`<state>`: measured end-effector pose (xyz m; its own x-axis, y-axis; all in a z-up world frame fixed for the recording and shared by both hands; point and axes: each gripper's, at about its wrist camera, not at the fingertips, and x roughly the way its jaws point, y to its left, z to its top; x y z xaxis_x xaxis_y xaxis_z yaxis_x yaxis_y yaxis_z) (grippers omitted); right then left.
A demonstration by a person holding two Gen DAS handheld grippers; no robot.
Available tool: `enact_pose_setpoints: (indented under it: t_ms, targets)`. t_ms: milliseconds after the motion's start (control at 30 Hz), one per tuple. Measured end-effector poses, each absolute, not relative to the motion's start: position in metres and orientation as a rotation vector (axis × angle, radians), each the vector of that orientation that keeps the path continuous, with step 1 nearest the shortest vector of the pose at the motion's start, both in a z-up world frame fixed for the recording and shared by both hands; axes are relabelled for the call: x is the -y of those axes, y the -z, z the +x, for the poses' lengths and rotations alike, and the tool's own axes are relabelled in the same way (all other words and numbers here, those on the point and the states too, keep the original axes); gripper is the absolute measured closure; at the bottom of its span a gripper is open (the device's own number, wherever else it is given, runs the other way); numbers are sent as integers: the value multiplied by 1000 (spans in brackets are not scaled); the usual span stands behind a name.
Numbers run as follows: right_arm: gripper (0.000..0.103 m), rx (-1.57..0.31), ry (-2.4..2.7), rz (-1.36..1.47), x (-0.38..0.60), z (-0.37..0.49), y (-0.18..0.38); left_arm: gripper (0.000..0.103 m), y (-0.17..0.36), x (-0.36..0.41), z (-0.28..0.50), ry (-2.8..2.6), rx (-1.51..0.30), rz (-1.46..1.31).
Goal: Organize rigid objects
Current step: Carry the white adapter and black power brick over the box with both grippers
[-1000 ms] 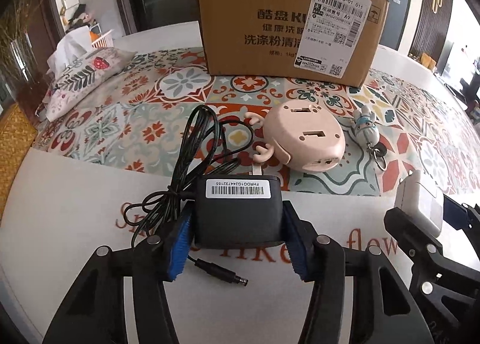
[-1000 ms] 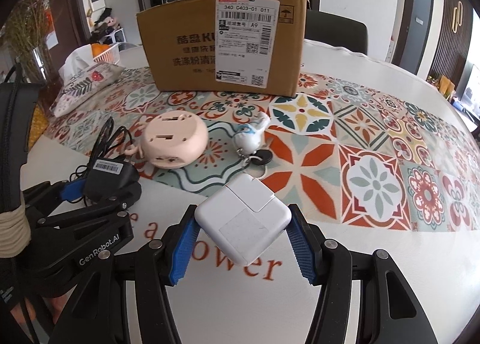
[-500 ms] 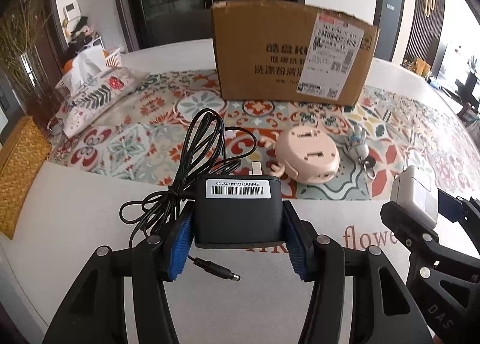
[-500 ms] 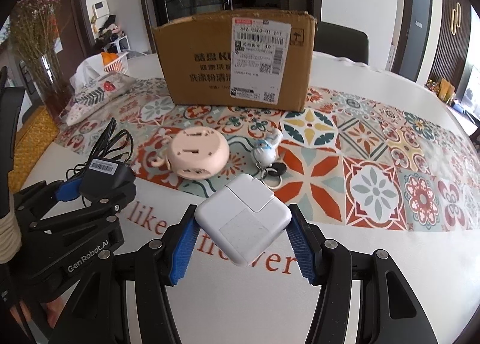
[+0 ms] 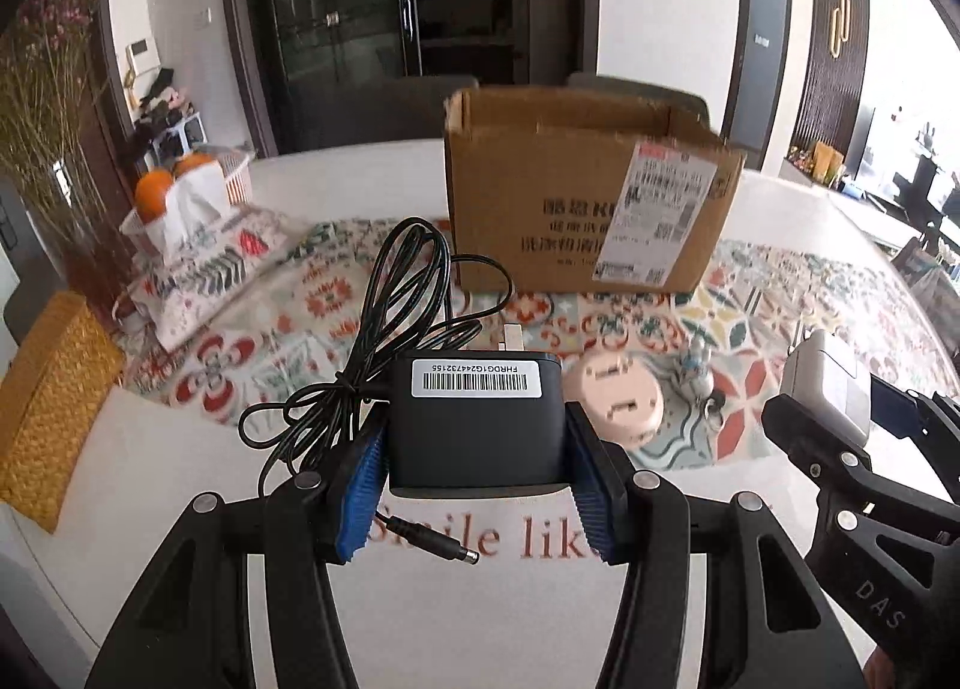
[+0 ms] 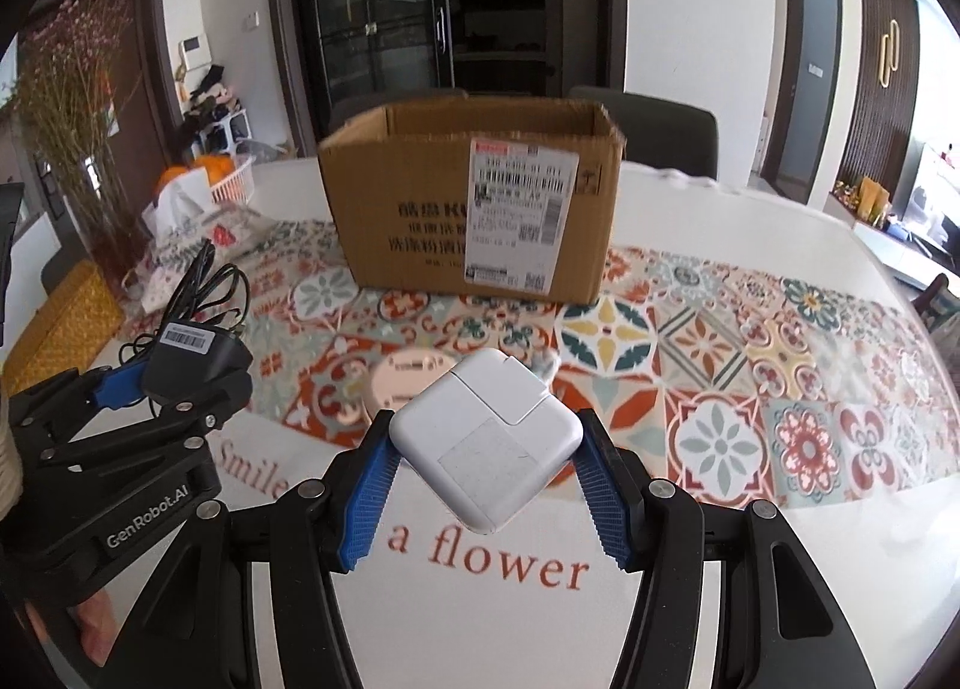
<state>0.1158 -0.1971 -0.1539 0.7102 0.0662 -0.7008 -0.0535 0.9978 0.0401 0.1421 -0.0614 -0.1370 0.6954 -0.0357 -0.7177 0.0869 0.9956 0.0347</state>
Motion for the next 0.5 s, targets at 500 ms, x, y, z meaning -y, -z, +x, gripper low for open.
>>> enact_pose_setpoints:
  t_ms: [500]
  targets:
    - [45, -660, -22, 0, 186, 130, 94, 48, 84, 52, 166, 150, -709, 50]
